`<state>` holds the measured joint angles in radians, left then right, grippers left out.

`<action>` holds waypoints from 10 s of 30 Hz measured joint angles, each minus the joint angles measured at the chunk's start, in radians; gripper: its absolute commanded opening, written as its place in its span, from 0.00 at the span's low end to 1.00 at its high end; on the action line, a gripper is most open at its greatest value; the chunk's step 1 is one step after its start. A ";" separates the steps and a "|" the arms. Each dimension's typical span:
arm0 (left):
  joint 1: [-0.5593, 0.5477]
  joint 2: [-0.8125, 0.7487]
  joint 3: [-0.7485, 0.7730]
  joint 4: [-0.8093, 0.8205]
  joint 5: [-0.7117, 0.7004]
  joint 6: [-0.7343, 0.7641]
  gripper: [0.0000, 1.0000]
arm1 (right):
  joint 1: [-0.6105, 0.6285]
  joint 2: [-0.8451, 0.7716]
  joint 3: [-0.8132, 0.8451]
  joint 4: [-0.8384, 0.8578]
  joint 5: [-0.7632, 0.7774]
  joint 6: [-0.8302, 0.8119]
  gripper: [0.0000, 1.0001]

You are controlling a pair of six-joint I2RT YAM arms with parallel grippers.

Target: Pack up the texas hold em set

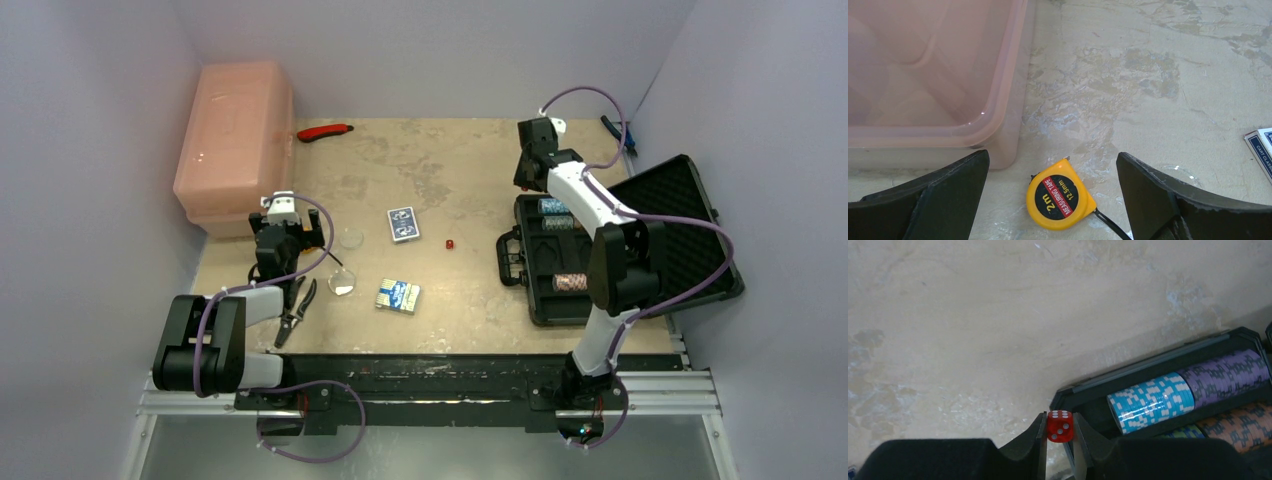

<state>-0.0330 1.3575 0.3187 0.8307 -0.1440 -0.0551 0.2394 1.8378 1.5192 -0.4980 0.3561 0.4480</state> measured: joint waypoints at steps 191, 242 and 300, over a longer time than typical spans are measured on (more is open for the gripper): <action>-0.338 0.108 1.091 -1.595 0.041 -0.237 0.78 | 0.429 0.129 -0.172 0.061 -0.084 0.189 0.31; -0.339 0.043 1.057 -1.572 -0.043 -0.229 0.76 | 0.242 -0.072 -0.070 -0.071 0.020 0.107 0.00; -0.339 0.044 1.057 -1.572 -0.029 -0.229 0.75 | -0.011 -0.113 -0.282 -0.054 0.068 0.109 0.28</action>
<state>-0.3717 1.4014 1.3762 -0.7410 -0.1734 -0.2836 0.2279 1.7248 1.2373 -0.5522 0.4236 0.5571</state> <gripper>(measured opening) 0.751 0.252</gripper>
